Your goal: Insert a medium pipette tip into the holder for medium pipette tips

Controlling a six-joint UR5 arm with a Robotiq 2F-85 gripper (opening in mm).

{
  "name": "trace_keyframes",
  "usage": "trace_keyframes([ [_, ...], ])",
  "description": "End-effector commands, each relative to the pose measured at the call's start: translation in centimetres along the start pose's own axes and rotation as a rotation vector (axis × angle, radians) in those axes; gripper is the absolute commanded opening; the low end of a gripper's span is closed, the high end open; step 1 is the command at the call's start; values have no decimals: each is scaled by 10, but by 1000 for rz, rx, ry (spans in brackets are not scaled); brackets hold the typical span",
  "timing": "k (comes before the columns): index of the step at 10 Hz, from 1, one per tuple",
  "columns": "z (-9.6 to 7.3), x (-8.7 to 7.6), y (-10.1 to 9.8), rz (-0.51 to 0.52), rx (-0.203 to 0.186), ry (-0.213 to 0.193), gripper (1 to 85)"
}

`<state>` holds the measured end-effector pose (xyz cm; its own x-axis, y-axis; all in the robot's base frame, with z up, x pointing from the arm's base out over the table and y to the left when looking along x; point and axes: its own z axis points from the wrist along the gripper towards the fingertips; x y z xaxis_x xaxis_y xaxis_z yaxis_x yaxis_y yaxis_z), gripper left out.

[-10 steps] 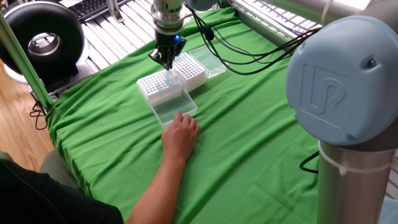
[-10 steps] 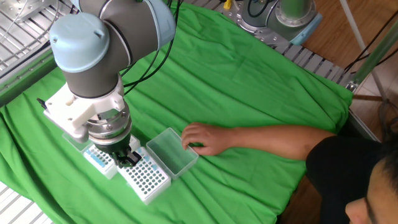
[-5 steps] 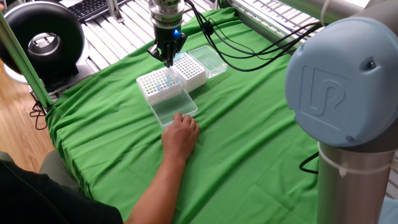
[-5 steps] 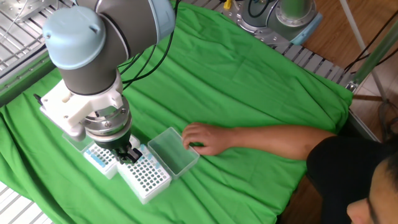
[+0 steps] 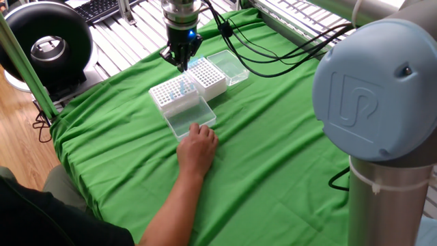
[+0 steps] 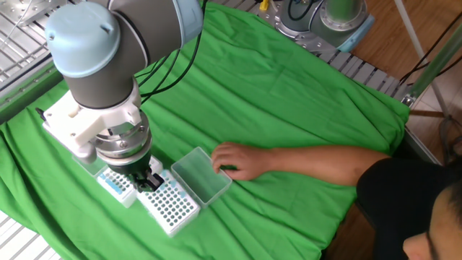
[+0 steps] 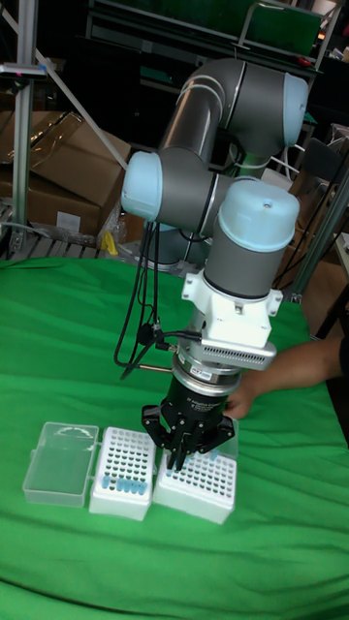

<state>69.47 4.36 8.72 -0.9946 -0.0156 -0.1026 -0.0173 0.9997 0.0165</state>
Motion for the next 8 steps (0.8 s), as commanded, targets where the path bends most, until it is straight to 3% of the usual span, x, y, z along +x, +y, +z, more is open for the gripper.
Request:
trace_keyframes([
  [1, -2, -2, 1, 5, -10, -9, 10],
  [4, -10, -7, -1, 39, 5, -35, 10],
  [8, -27, -1, 3, 54, -1, -14, 10],
])
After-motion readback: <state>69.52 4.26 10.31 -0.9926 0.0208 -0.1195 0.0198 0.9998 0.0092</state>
